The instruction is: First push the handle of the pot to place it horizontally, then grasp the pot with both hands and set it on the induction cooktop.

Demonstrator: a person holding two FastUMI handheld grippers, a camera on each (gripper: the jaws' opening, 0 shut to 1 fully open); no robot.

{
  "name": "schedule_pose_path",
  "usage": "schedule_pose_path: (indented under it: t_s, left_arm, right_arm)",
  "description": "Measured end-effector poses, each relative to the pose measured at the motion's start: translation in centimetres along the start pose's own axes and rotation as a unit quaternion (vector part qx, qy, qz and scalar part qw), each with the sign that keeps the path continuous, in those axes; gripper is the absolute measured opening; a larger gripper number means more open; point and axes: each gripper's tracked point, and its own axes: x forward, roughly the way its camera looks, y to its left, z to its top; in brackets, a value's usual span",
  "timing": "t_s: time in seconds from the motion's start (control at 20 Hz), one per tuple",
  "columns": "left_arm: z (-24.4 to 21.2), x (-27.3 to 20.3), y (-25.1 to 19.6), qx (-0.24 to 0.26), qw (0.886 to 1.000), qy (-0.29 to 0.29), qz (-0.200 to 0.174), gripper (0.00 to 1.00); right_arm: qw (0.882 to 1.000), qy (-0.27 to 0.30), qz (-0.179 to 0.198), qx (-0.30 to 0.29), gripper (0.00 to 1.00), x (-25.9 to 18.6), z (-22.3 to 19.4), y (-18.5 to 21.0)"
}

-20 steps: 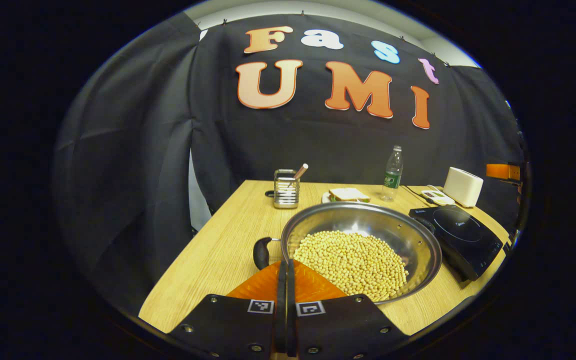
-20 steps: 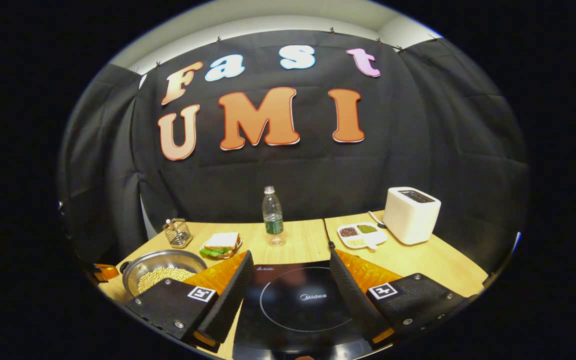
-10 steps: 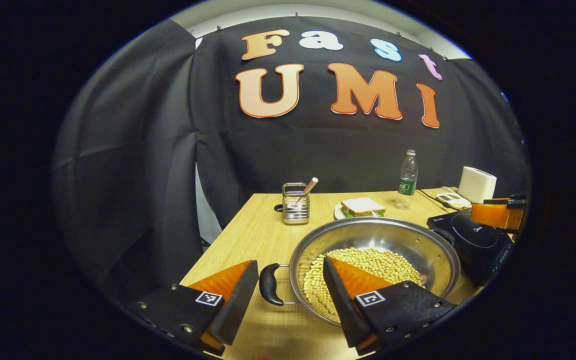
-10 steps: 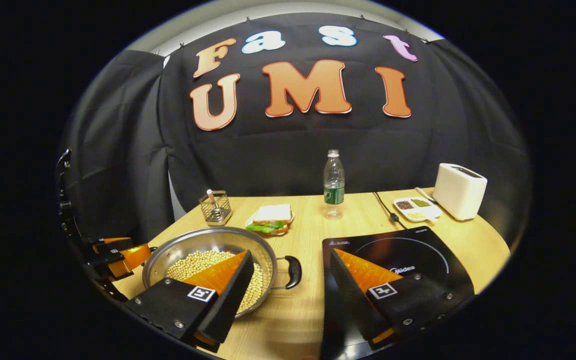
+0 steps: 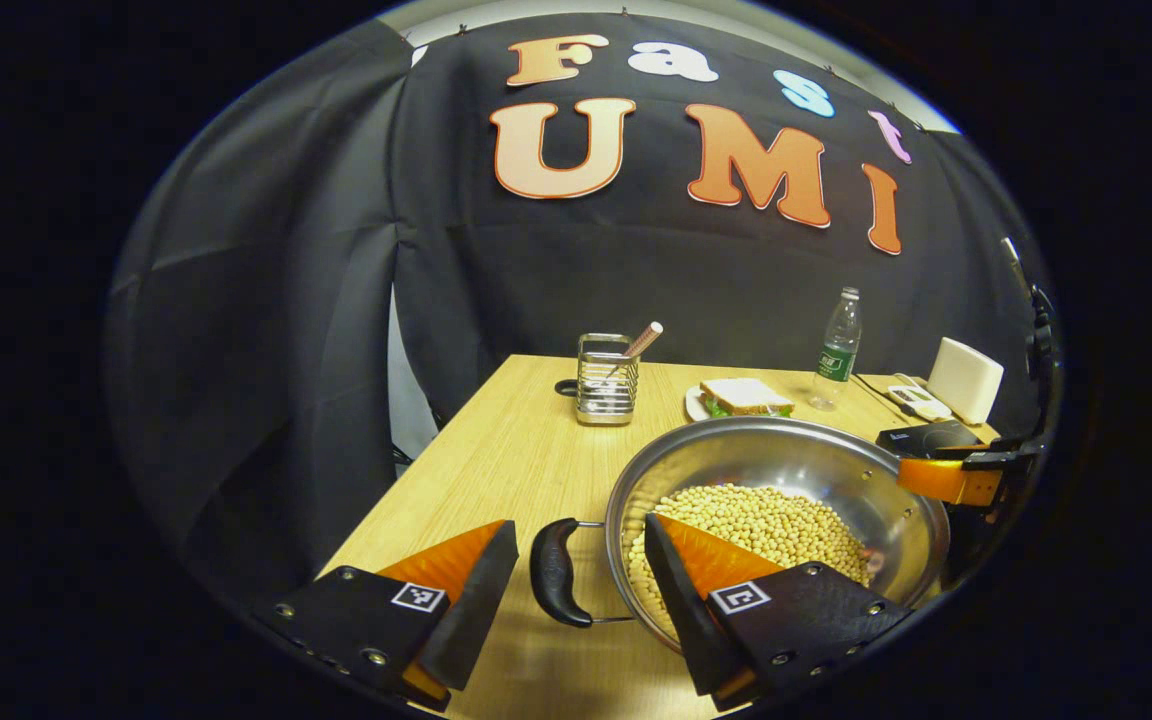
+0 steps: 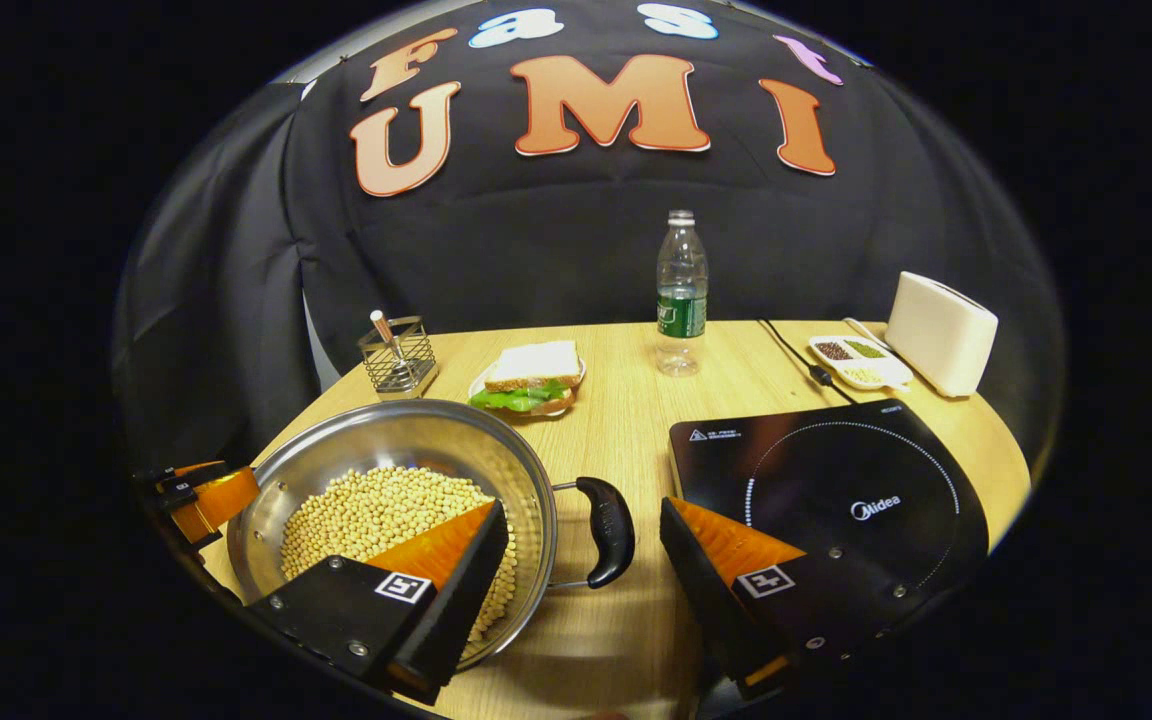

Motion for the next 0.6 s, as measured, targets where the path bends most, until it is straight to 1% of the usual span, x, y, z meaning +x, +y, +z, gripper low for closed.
schedule_pose_path:
  t_s: [0.05, 0.2, 0.35, 0.45, 0.5, 0.55, 0.6]
  left_arm:
    - [-0.1, 0.1, -0.3, -0.006, 1.000, 0.004, -0.007, 0.81]
    - [-0.9, 0.7, -0.3, -0.002, 1.000, 0.017, -0.005, 0.81]
    - [-0.8, 0.9, -0.4, -0.001, 1.000, 0.013, -0.009, 0.81]
    - [-0.5, 1.1, -0.3, 0.002, 1.000, 0.010, -0.012, 0.82]
    - [-0.6, 1.3, -0.6, 0.001, 1.000, 0.010, -0.013, 0.82]
    - [-0.6, 1.0, -0.5, 0.003, 1.000, 0.016, -0.015, 0.82]
    - [-1.1, 1.3, 0.0, 0.008, 1.000, 0.023, -0.005, 0.75]
  right_arm:
    - [1.000, 0.007, 0.001, 0.000, 0.95, 0.3, -0.2, 0.1]
    - [1.000, 0.013, -0.001, -0.005, 0.95, 1.0, -0.2, 0.2]
    - [1.000, 0.023, 0.000, -0.007, 0.95, 1.5, -0.5, 0.4]
    - [0.999, 0.035, 0.003, -0.007, 0.90, 1.8, -1.1, 0.5]
    - [0.999, 0.041, -0.001, -0.007, 0.85, 1.9, -1.3, 0.3]
    - [0.999, 0.041, -0.005, -0.010, 0.84, 2.1, -1.3, 0.1]
    - [0.999, 0.041, -0.011, -0.014, 0.80, 2.3, -1.4, -0.3]
